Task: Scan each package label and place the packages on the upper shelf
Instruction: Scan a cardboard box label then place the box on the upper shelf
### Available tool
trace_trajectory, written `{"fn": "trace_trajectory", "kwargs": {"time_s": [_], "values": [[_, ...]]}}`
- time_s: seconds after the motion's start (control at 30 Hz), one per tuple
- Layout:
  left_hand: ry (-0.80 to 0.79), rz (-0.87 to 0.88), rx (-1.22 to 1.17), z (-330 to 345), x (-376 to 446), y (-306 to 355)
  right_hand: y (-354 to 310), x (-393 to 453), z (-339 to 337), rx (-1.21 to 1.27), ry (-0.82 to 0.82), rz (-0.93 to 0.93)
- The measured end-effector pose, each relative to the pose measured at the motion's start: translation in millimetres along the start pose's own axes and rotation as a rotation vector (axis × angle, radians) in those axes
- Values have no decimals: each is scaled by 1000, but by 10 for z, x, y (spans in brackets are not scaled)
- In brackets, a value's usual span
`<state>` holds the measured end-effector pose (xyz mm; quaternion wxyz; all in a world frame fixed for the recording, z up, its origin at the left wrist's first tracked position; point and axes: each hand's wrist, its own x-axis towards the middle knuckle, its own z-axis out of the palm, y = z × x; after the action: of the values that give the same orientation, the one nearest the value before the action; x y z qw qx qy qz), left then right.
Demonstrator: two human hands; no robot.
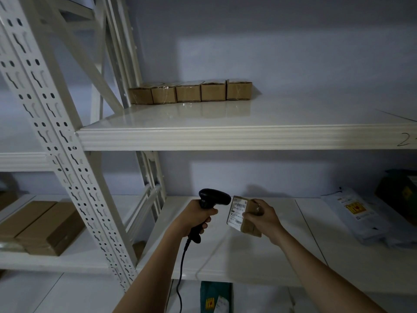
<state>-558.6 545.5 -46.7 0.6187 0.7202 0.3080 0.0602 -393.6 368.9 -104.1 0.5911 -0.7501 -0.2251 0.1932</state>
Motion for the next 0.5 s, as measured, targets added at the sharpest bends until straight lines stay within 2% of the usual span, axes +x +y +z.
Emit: {"fn": "trace_trajectory", "kwargs": {"time_s": [0.5], "values": [[-19, 9, 21, -7, -47, 18, 33, -7, 5, 26, -9, -8]]}}
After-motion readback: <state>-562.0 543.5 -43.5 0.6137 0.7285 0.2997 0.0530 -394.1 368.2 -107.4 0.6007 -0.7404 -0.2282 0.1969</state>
